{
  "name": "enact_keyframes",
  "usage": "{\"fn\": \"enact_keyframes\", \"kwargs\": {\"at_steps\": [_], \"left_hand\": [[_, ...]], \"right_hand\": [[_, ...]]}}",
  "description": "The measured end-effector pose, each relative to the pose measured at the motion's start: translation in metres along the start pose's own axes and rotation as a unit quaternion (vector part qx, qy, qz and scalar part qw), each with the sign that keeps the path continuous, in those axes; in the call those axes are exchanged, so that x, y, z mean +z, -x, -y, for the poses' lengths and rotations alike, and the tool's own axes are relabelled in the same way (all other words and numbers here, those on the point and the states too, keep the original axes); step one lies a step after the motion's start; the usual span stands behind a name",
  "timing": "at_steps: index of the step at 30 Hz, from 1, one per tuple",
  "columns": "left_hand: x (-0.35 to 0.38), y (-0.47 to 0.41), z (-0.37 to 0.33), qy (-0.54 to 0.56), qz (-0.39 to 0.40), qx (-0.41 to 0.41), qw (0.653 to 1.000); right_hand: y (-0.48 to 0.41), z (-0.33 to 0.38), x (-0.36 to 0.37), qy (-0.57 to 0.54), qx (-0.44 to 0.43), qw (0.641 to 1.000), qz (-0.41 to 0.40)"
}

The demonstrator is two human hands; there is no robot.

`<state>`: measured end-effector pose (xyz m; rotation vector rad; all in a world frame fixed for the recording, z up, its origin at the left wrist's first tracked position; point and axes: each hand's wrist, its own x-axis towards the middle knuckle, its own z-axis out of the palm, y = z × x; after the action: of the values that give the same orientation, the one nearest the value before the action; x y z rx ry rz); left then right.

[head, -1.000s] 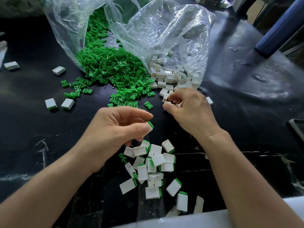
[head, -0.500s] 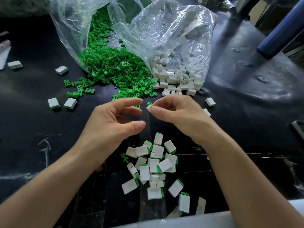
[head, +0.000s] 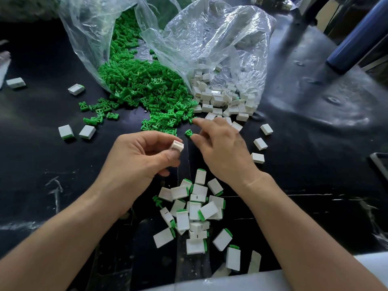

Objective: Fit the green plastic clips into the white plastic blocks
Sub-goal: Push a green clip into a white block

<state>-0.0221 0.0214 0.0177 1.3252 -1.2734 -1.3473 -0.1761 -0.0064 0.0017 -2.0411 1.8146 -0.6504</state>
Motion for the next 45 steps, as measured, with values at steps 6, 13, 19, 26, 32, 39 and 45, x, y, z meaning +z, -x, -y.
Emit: {"fn": "enact_keyframes", "kwargs": {"at_steps": [6, 13, 19, 26, 32, 39, 45], "left_hand": [[0.001, 0.001, -0.001, 0.01, 0.007, -0.01, 1.0], [0.002, 0.0, 0.0, 0.015, 0.014, -0.014, 1.0], [0.0, -0.001, 0.001, 0.019, 0.013, -0.01, 1.0], [-0.003, -0.002, 0.002, 0.013, 0.004, 0.016, 1.0], [-0.004, -0.004, 0.004, 0.004, -0.002, 0.021, 1.0], [-0.005, -0.004, 0.004, 0.007, 0.004, 0.019, 1.0], [-0.003, -0.003, 0.004, 0.008, 0.005, 0.015, 1.0]], "right_hand": [[-0.004, -0.003, 0.007, 0.112, -0.043, 0.993, 0.025], [-0.005, -0.004, 0.003, 0.043, -0.037, 0.998, 0.005], [-0.002, -0.004, -0.01, -0.127, 0.009, 0.992, -0.011], [0.005, 0.008, -0.018, -0.322, 0.013, 0.945, 0.05], [0.008, 0.014, -0.018, -0.32, -0.016, 0.945, 0.058], [0.009, 0.014, -0.018, -0.322, -0.025, 0.943, 0.075], [0.009, 0.011, -0.012, -0.293, -0.036, 0.952, 0.079]]}}
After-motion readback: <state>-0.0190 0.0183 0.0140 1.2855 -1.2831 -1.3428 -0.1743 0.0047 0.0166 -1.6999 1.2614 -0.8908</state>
